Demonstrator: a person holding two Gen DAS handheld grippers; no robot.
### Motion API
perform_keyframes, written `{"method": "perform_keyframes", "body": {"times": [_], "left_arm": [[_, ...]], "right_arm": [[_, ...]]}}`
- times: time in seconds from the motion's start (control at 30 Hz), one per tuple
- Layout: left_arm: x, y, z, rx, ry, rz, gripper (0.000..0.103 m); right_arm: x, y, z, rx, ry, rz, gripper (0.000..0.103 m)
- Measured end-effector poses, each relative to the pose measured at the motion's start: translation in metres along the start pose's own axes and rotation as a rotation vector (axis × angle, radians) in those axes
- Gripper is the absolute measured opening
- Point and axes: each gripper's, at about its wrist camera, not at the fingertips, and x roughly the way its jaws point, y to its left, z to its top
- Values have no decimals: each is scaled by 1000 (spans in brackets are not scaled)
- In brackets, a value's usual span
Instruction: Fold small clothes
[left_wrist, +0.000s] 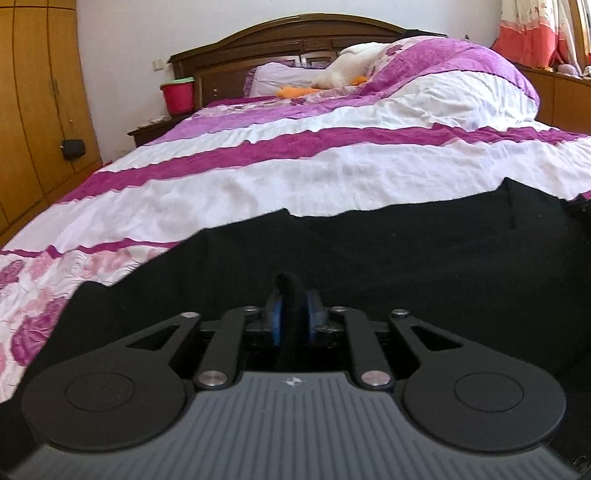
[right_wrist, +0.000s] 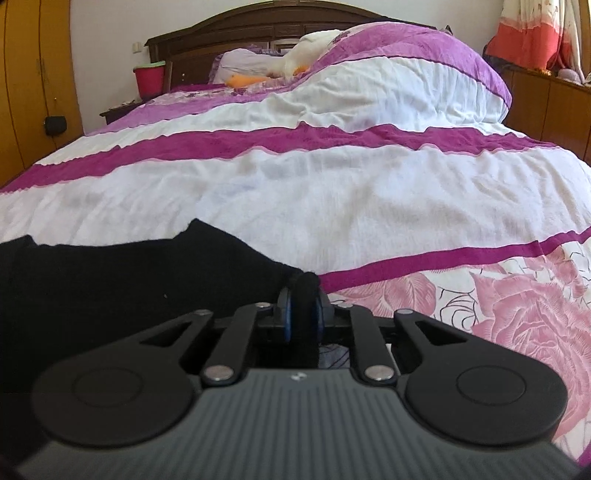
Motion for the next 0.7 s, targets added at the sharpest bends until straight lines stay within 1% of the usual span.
{"method": "perform_keyframes", "body": {"times": [0.07,0.13,0.23,0.3,0.43,0.57,0.63,0.7], "left_arm": [[-7,1,2,1,-5,20,50],[-15,5,3,-3,-7,18,59],[-34,10,4,-6,-9,-16,60],[-45,12,4,-15,-2,-21,60],[-64,16,-3,-68,32,-28,64],[-82,20,-13,-114,52,-42,66],[-91,21,-18,-114,54,-36,67],[-99,22,-23,-114,52,-22,67]], "right_arm": [[-11,-2,3,14,-4,-2,25],[-24,-3,5,15,-5,4,26],[-50,-8,2,-19,-4,20,26],[-67,-10,-2,-25,4,42,26],[-98,-11,-15,-23,31,113,26],[-117,-4,-36,-38,47,151,26],[-117,2,-47,-67,70,145,26],[-113,5,-59,-88,95,102,26]]}}
